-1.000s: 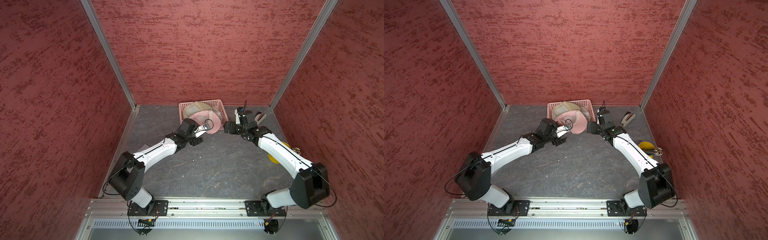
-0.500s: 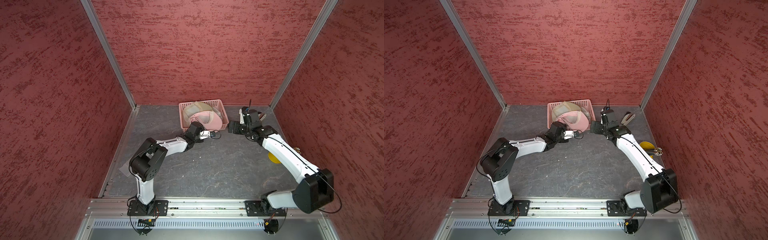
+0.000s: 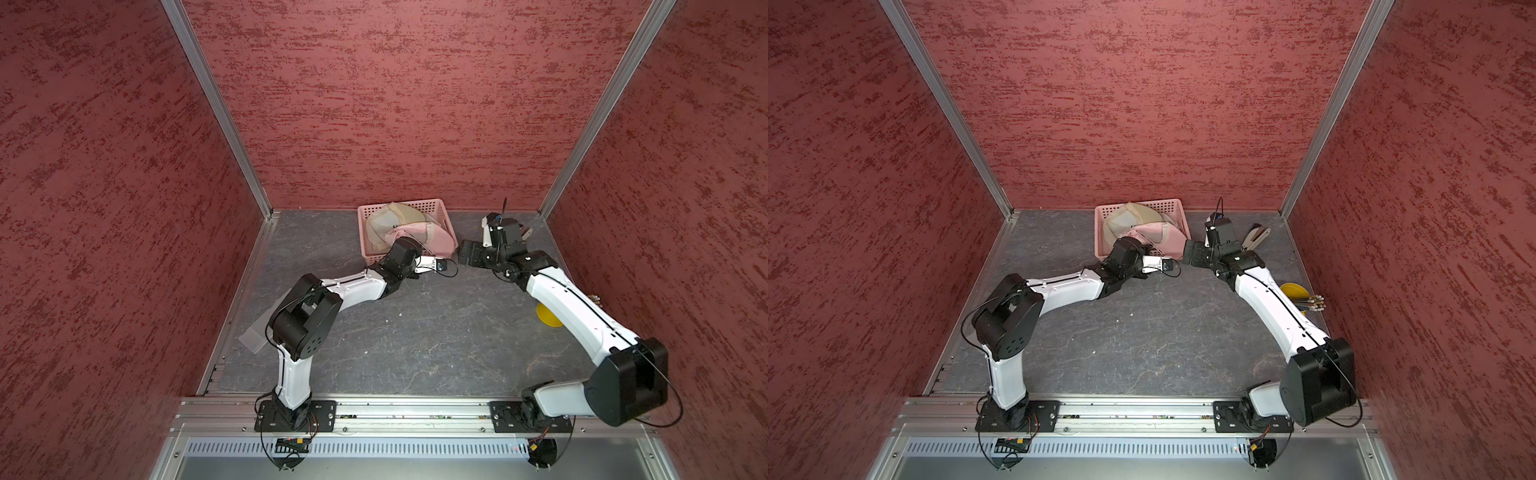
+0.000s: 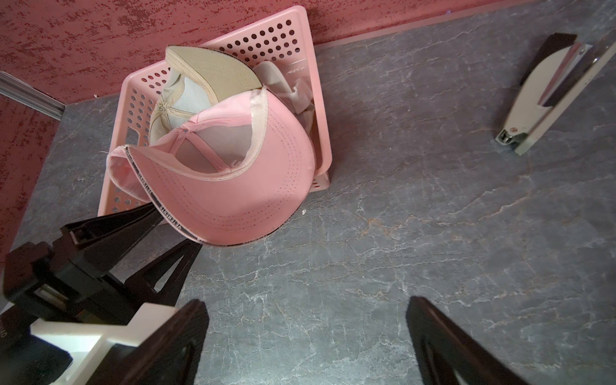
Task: Turn the baseball cap inside out
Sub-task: Pick up the baseball cap from the basket.
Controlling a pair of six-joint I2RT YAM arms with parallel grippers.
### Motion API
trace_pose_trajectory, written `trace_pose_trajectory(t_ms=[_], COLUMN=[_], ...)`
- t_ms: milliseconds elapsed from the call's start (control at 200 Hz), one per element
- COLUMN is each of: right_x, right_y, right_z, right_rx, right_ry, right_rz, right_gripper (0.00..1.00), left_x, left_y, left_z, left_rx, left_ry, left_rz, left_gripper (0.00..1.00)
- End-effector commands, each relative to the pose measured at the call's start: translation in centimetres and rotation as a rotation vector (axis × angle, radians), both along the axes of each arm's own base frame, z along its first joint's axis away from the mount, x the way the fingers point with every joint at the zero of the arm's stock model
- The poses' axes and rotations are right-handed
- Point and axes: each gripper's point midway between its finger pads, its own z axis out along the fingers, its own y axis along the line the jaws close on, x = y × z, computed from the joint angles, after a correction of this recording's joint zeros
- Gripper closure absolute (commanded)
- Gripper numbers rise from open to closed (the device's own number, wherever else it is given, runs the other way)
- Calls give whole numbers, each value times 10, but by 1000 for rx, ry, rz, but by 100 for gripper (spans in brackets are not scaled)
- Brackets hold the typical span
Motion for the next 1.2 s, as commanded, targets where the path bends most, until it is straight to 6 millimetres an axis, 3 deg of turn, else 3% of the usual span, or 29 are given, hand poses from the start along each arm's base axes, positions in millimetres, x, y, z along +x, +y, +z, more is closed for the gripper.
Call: trace_pose_trajectory(t_ms=[0,175,301,476,681,902,1192], right_x=[5,2,2,3,5,9,8], right_y=[-1,-14,-24,-36,-33,-30,-37], right_z=[13,25,29,25,20,12,4], right_rx=[37,48,47,58,85,80,53], right_ry=[-35,-56,-62,-52,-41,-21,-8], right_rz=[-5,-27,-43,-65,-50,-30,-44], right_gripper=[1,1,2,1,1,1,1], left_x=[-1,-20,-37,-33,-13,6,2], left_y=[-11,-3,-2,-9,-22,-29,-35], left_z=[-6,9,20,20,16,-1,-12], left_rx=[13,-35,-59,-45,-25,16,42], left_ry=[18,56,128,170,128,156,175], left_rz=[-33,-32,-59,-72,-83,-95,-111], left_gripper=[42,26,22,22,22,36,67])
